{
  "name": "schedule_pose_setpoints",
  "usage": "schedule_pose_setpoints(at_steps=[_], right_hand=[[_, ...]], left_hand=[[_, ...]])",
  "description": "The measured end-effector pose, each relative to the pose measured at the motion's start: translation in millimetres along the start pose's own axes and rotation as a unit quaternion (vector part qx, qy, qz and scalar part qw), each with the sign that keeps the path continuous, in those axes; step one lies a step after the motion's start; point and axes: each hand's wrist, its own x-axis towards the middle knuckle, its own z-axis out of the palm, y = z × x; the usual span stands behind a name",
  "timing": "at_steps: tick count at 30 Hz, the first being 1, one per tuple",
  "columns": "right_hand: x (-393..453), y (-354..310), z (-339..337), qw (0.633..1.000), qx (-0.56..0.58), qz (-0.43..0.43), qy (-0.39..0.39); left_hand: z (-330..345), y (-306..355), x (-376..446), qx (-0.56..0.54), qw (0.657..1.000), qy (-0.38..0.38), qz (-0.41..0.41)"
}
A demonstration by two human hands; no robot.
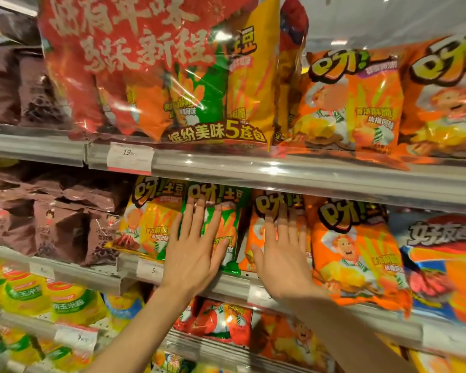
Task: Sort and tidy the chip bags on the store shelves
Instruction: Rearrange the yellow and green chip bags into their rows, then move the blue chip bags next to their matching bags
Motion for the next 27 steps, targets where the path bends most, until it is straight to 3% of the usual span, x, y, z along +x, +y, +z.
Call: schedule_pose_setpoints(at_steps=[5, 8, 14, 21, 27], right_hand=[[-0.9, -7.1, -0.1, 0.999, 0.024, 0.0, -0.033], [-3.1, -2.3, -14.3, 0.998, 0.035, -0.042, -0.027], [-21.3, 18.3, -48.9, 0.99, 0.064, -0.126, 0.004], [-65.7, 88.2, -77.1, 0.993, 0.086, -0.069, 0.031], [-98.4, 174.6, -95.7, 0.989, 0.089, 0.035, 0.112]], left_hand=[[-0.7, -3.6, -0.4, -0.006, 1.0, -0.006, -0.003], [-8.9, -2.6, -0.5, -0.018, 1.0, 0.003, -0.009], [-28.9, 29.4, 2.0, -0.142, 0.988, 0.064, 0.014], [-40.0, 94.0, -5.7, -0.264, 0.96, 0.048, 0.073], [-58.9, 172.7, -5.7, -0.3, 0.949, 0.02, 0.094]])
